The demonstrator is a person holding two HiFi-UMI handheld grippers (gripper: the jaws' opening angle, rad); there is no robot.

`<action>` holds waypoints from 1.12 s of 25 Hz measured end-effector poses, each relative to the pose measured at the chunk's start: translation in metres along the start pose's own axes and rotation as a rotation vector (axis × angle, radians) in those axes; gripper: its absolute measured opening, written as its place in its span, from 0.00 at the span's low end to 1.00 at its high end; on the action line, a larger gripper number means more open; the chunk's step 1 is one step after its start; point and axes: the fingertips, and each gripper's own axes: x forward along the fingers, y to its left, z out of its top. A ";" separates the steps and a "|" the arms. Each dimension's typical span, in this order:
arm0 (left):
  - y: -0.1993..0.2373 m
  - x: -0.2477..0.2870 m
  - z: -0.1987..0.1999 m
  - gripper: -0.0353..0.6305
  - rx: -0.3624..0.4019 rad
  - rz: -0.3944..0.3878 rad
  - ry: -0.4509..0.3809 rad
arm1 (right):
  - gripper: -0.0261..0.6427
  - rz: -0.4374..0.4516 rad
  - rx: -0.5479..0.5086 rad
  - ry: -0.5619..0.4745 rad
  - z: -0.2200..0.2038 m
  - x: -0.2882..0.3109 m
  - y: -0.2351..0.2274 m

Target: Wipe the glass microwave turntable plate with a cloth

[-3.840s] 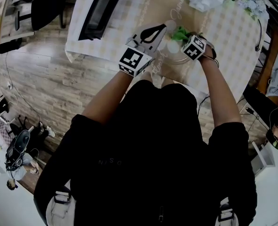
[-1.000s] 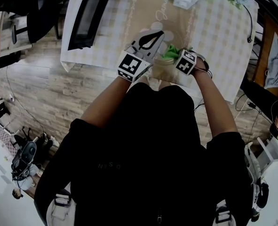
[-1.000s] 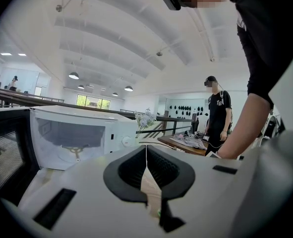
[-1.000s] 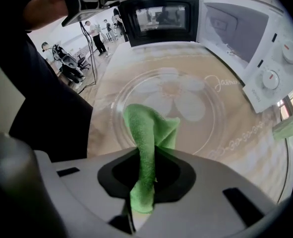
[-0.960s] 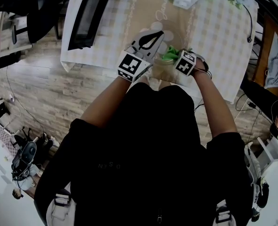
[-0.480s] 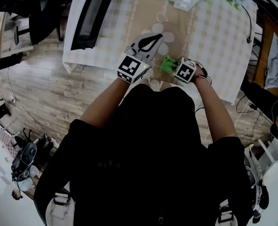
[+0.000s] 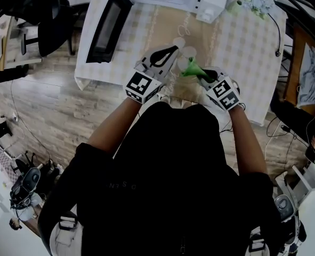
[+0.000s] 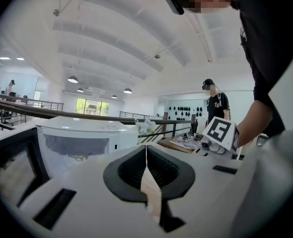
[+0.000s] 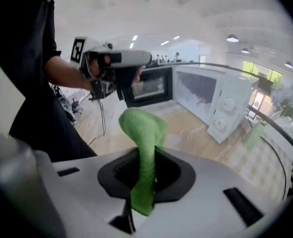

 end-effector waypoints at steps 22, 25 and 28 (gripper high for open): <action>-0.048 -0.005 0.129 0.09 0.085 -0.121 -0.145 | 0.13 -0.353 0.058 -0.777 0.165 -0.213 -0.028; -0.052 -0.009 0.136 0.09 0.094 -0.121 -0.152 | 0.13 -0.375 0.061 -0.803 0.170 -0.221 -0.025; -0.055 -0.012 0.140 0.09 0.097 -0.121 -0.156 | 0.12 -0.389 0.056 -0.809 0.172 -0.222 -0.020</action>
